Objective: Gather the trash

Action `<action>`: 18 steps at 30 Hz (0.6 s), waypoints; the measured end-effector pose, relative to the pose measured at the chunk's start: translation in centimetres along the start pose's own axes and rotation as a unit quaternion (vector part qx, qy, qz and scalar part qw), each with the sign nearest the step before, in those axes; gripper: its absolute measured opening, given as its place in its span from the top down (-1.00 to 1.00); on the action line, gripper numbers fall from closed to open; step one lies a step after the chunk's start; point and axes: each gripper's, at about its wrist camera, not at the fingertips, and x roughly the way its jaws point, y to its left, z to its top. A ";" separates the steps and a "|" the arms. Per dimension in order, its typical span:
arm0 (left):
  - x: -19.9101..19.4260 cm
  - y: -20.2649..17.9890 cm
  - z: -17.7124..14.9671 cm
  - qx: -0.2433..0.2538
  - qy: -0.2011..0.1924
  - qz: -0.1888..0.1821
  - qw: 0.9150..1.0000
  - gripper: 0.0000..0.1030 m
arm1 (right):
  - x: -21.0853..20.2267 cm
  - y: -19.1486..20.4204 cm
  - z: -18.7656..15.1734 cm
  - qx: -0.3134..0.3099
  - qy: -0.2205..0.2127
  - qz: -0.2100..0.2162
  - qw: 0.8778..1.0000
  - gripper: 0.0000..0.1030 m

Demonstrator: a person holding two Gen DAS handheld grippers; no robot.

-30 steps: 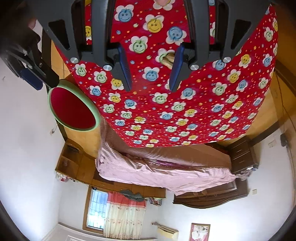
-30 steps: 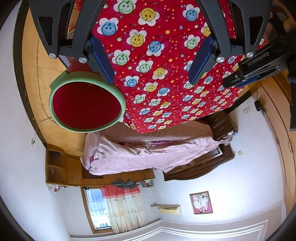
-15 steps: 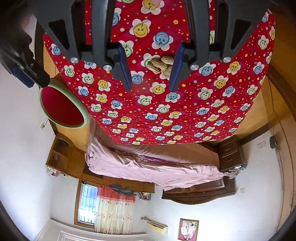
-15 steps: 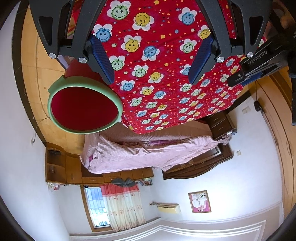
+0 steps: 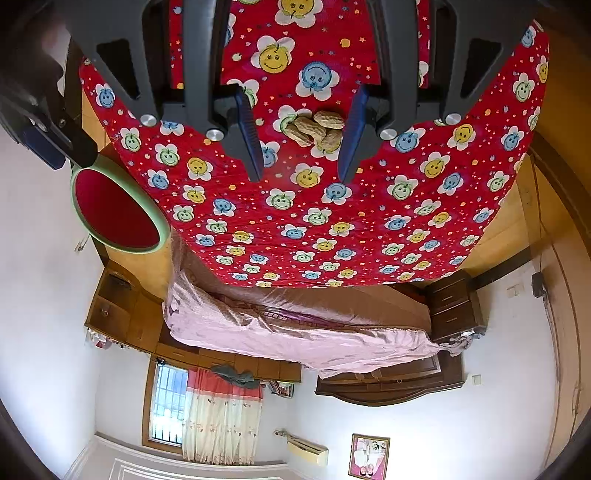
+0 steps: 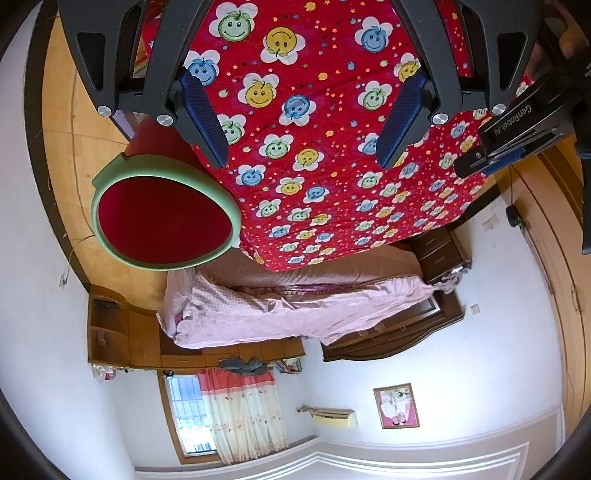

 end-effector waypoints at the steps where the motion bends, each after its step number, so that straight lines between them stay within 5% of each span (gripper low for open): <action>1: 0.0 0.0 0.0 0.000 0.000 0.000 1.000 0.19 | 0.0 0.0 0.0 0.000 0.001 0.000 1.000 -0.61; 18: 0.0 0.1 0.1 0.000 -0.001 0.001 1.000 0.19 | 0.1 0.1 0.0 -0.001 0.001 0.001 1.000 -0.61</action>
